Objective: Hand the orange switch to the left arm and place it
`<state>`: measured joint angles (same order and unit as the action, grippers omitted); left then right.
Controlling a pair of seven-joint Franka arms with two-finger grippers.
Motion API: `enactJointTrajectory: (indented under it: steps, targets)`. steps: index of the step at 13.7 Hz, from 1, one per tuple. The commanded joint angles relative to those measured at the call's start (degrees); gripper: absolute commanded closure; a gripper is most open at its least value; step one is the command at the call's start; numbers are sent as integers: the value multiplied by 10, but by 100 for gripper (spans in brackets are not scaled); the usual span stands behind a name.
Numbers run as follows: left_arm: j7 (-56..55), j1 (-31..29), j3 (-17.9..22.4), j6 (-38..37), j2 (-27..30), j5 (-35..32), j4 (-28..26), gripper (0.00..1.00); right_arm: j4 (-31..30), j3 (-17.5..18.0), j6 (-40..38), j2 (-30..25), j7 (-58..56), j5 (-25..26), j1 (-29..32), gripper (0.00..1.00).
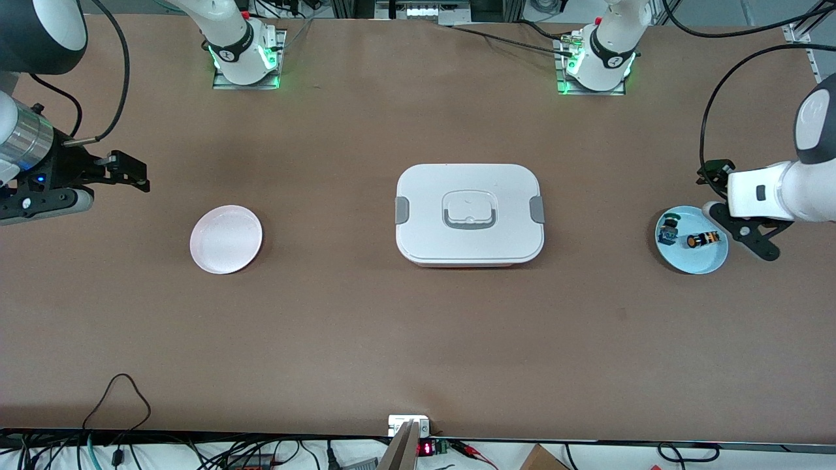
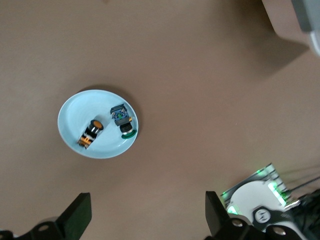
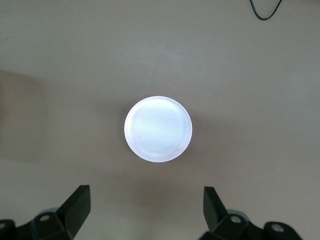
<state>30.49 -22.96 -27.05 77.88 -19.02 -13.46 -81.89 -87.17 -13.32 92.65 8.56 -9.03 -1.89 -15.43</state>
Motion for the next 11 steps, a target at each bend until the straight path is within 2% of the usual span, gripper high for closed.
enactJointTrajectory:
  steps: [1, 4, 6, 8, 11]
  targets:
    - [-93, 18, 8, -28, 12, 2, 35, 0, 7, 0, -4, -2, 7, 12, -1, 0]
    - [-251, 122, 135, 3, 49, 36, 34, 0, 6, 0, -4, -2, 4, 14, -3, 0]
    - [-333, 148, 172, 53, 74, 77, 10, 0, 6, 2, -6, -3, 9, 14, -6, 0]
    - [-341, 180, 211, 97, 108, 92, -40, 0, 4, 1, -11, -3, 9, 14, -7, 0]
    - [-344, 207, 235, 154, 173, 100, -127, 0, 3, 0, -15, -5, 10, 15, -7, 0]
